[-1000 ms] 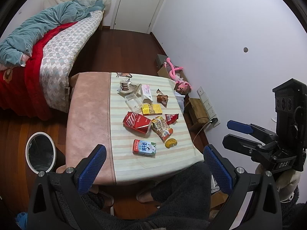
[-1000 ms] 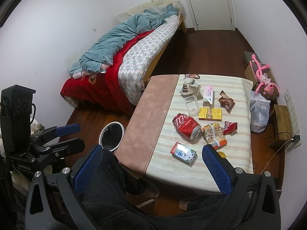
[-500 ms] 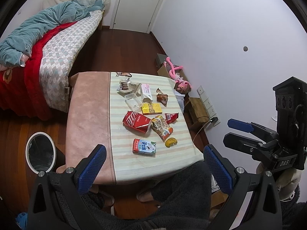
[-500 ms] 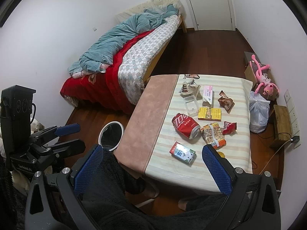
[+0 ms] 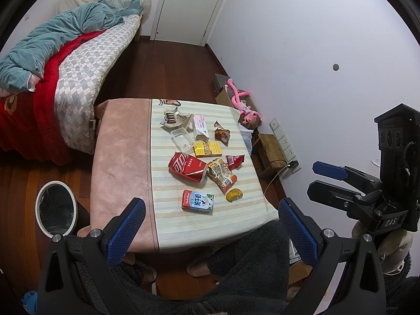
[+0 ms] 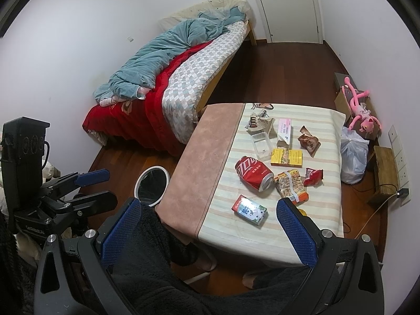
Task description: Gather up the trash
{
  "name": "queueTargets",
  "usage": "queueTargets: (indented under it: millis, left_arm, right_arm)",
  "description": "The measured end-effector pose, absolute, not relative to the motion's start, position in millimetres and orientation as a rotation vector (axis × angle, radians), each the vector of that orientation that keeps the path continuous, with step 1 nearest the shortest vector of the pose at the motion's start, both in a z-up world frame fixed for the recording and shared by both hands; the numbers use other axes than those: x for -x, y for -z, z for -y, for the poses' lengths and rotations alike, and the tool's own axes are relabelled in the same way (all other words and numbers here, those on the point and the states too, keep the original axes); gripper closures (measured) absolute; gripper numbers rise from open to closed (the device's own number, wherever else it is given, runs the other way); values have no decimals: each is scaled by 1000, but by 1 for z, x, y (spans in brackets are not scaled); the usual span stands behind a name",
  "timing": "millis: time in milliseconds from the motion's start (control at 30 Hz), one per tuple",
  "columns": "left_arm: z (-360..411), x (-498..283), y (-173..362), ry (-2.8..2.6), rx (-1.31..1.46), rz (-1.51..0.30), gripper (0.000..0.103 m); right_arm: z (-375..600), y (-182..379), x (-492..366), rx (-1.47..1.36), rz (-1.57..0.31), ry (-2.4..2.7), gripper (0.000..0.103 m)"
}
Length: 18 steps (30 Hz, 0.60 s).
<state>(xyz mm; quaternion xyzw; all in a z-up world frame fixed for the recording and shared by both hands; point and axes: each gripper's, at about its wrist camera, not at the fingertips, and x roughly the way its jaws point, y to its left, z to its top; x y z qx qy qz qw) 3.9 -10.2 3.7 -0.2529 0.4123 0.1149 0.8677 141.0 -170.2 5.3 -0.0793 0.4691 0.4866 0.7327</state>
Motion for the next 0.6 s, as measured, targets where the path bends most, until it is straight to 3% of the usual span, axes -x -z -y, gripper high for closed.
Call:
queueTargets:
  millis: [600]
  left_arm:
    - [8, -4, -2, -245, 528, -863, 0]
  right_arm:
    - [173, -5, -144, 167, -1031, -1072, 0]
